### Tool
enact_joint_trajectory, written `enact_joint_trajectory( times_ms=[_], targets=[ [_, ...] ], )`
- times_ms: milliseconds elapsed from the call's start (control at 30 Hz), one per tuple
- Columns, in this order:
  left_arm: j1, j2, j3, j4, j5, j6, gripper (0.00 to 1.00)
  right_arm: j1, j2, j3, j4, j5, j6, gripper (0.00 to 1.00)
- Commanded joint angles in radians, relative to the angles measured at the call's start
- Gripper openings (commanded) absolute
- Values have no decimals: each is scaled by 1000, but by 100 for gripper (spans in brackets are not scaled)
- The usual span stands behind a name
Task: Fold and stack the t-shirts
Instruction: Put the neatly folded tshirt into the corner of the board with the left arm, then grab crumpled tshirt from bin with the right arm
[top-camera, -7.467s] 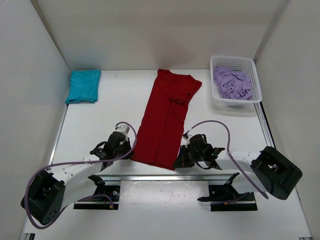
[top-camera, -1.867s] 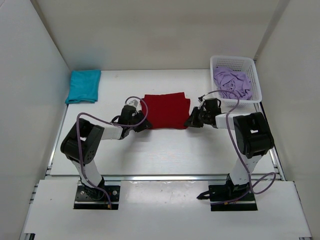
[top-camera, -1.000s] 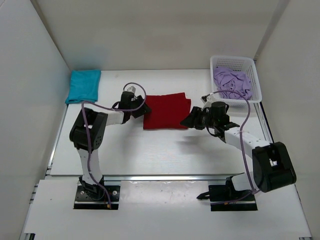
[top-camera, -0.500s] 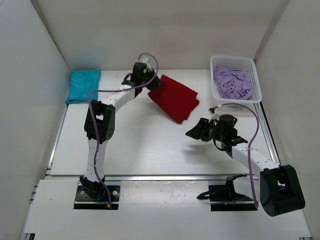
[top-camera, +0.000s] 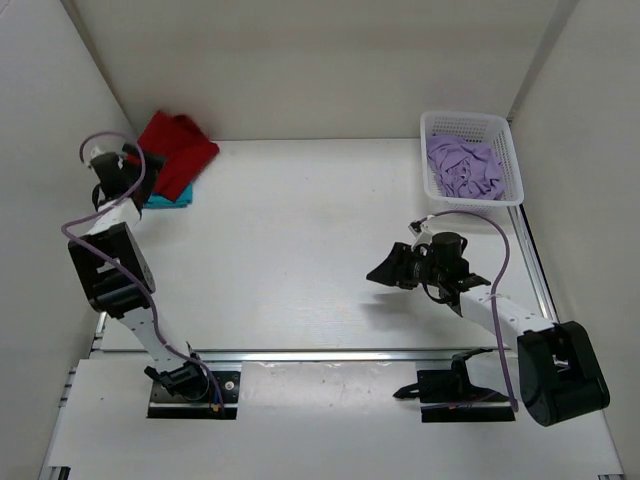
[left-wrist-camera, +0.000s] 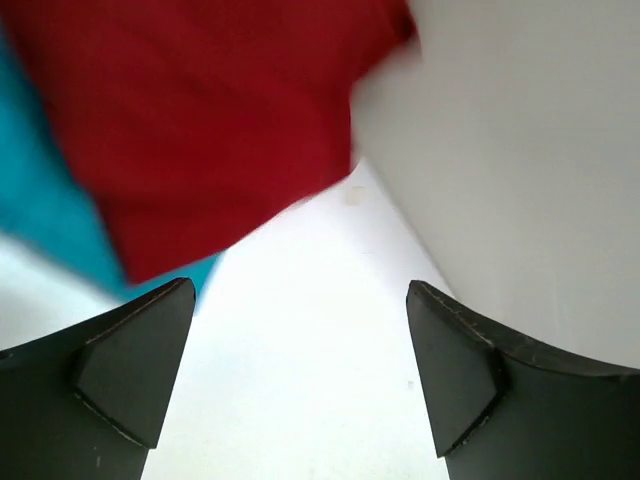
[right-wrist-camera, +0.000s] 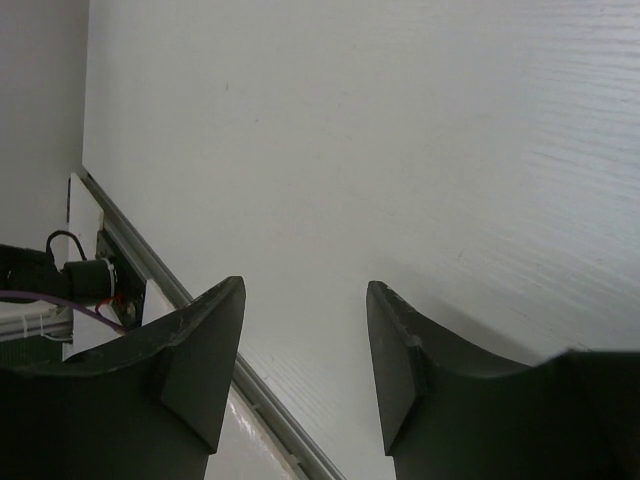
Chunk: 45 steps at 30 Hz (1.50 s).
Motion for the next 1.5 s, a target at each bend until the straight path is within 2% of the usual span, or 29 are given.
enact_joint_trajectory(
  times_ms=[0, 133, 200, 300, 367, 433, 500, 567, 633, 700, 833, 1067, 1167, 1267, 1367, 1467],
  targets=[
    [0, -67, -176, 91, 64, -94, 99, 29, 7, 25, 43, -25, -9, 50],
    [29, -172, -413, 236, 55, -175, 98, 59, 8, 9, 57, -6, -13, 51],
    [19, -217, -457, 251, 52, -178, 99, 69, 1, -10, 74, -7, -1, 51],
    [-24, -270, -506, 293, 45, -195, 99, 91, 10, -14, 91, -6, 2, 50],
    [-117, -294, -537, 309, 25, -187, 99, 99, 7, -12, 103, 13, 10, 50],
    [-214, -312, -515, 263, -9, -123, 98, 96, -1, 0, 97, 31, 16, 40],
    [-379, -311, -495, 236, -23, -65, 99, 96, -1, 34, 77, 89, 11, 28],
    [-507, -303, -468, 215, -46, 6, 99, 92, 10, 104, 50, 141, -10, 7],
    [-669, -301, -452, 170, -112, 59, 99, 91, 28, 159, 7, 209, -24, 0],
    [-777, -300, -442, 142, -145, 148, 99, 73, 63, 222, -20, 269, -42, 0],
    [-928, -306, -480, 114, -169, 205, 99, 13, 123, 373, -88, 399, -88, 0],
    [-1029, -310, -650, 149, -58, 224, 99, -228, 334, 659, -211, 528, -142, 1],
    [-1096, -321, -704, 186, -23, 207, 99, -321, 451, 791, -265, 508, -160, 6],
    [-1158, -330, -725, 192, -5, 208, 99, -368, 566, 909, -302, 556, -208, 16],
    [-1215, -340, -748, 212, -21, 212, 99, -406, 736, 1085, -407, 559, -259, 23],
    [-1232, -358, -781, 257, -2, 187, 99, -435, 888, 1265, -518, 551, -295, 37]
  ],
)
